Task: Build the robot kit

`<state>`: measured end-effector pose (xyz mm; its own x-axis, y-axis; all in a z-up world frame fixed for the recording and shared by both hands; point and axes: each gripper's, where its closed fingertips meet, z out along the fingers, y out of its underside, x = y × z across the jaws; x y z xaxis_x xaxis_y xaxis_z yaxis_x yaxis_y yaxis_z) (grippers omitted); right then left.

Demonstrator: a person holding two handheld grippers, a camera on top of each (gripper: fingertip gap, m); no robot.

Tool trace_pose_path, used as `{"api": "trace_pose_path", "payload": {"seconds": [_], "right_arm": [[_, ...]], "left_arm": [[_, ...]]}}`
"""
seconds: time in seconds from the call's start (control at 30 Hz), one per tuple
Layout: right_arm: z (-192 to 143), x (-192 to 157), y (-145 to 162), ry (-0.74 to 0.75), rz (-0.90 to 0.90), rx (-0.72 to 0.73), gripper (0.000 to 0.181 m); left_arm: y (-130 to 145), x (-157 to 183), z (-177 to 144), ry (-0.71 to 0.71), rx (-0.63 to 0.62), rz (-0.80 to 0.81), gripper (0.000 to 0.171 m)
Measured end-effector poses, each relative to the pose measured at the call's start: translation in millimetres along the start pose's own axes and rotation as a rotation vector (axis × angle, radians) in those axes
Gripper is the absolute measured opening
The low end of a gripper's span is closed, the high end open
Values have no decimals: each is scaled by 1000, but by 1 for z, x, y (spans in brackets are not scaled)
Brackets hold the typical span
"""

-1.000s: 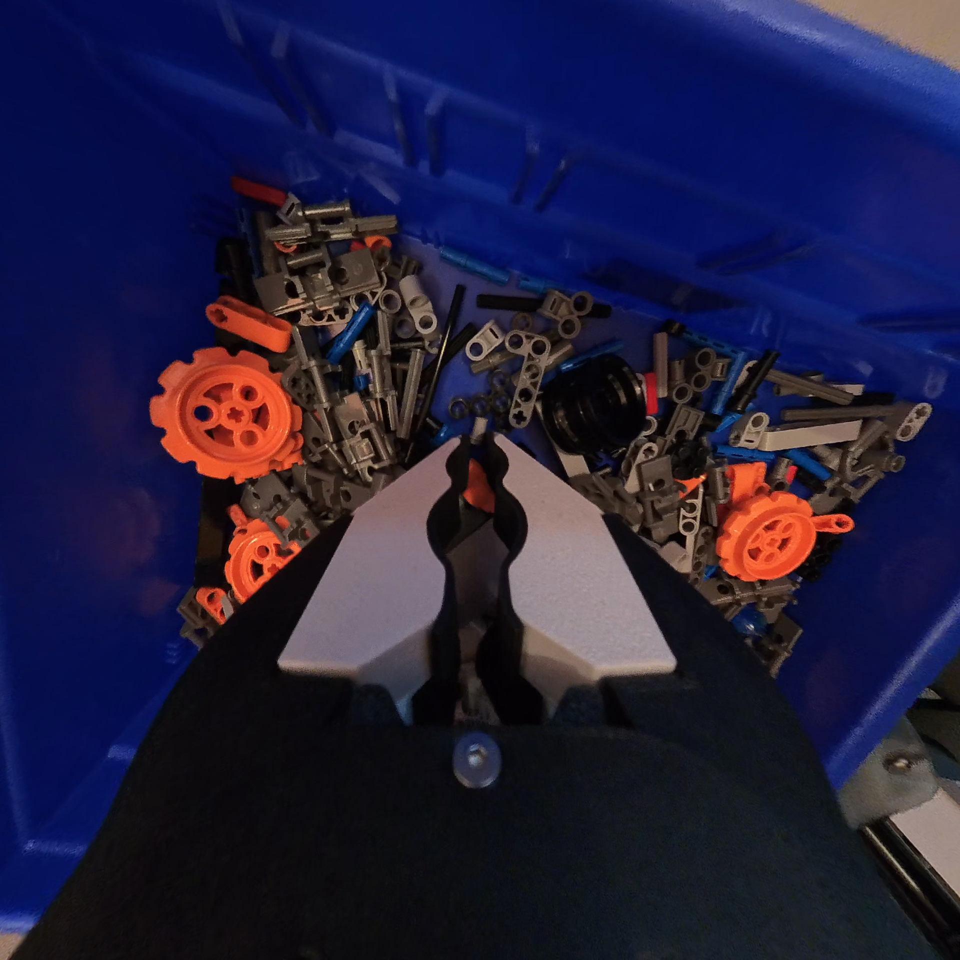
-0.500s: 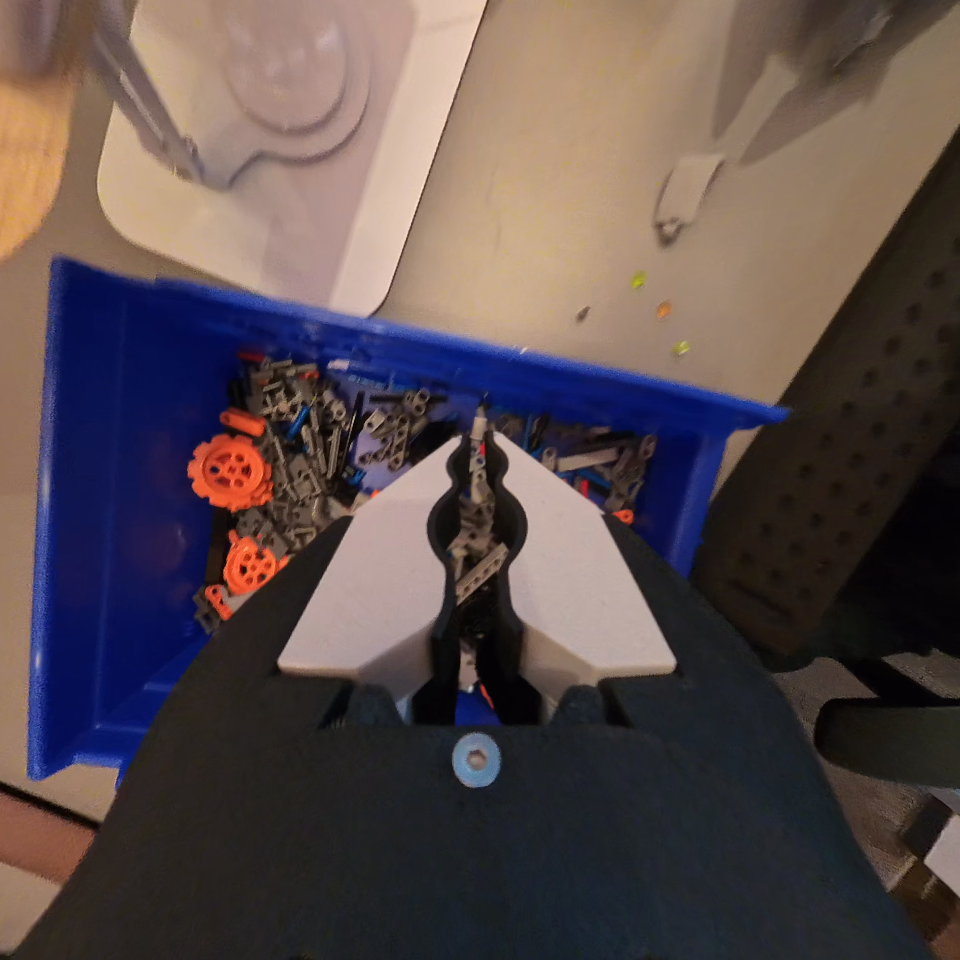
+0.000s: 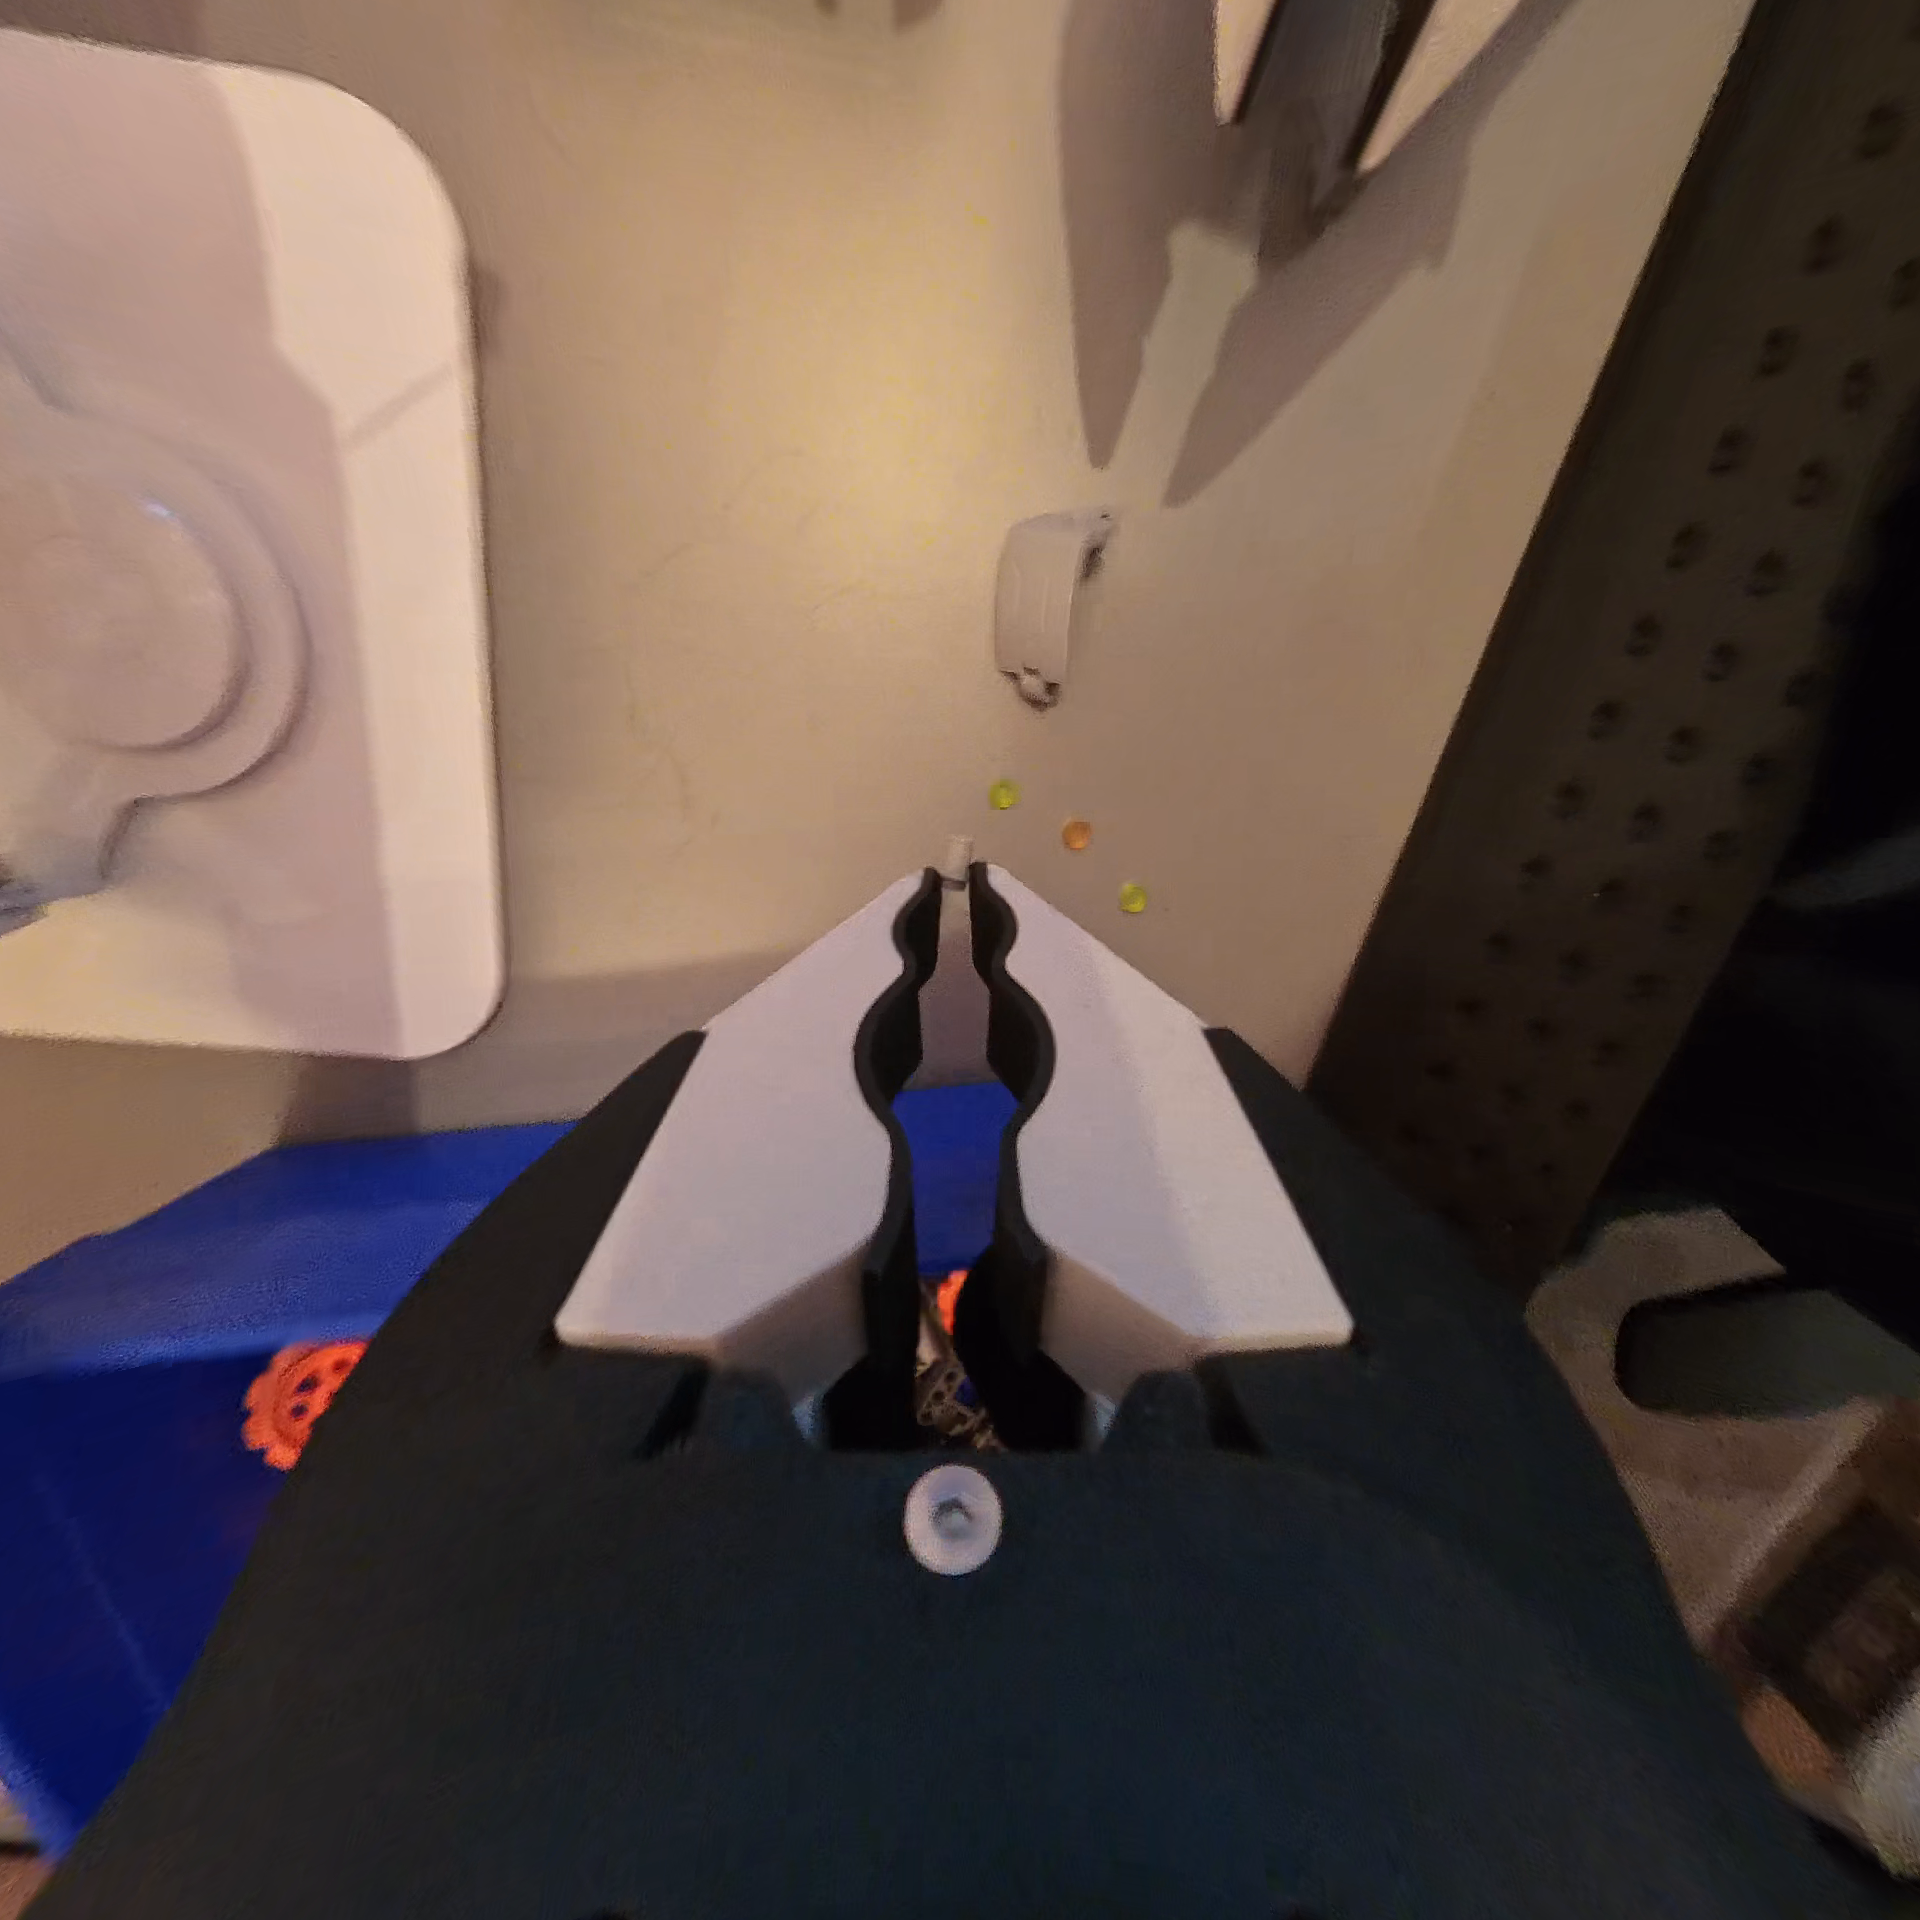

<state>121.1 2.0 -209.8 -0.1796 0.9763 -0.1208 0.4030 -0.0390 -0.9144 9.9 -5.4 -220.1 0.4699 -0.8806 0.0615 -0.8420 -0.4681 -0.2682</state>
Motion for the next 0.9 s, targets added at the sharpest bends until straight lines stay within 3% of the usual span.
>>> {"api": "trace_pose_path", "payload": {"seconds": [0.17,0.3,0.4,0.57,0.73,0.9], "right_arm": [[1,0,1,1,-6,-9,14],[-1,0,0,2,-5,-5,13],[-1,1,1,2,0,-4,14],[-1,1,2,0,4,-6,14],[-4,2,0,6,3,4,14],[-3,2,1,3,8,5,14]], "left_arm": [[14,4,33,103,-215,19,4],[23,-1,54,135,-318,27,4],[29,1,64,168,-365,21,5],[21,0,60,178,-323,24,11],[19,-12,22,130,-180,-17,9],[48,-38,-45,-15,-78,-103,7]]}}
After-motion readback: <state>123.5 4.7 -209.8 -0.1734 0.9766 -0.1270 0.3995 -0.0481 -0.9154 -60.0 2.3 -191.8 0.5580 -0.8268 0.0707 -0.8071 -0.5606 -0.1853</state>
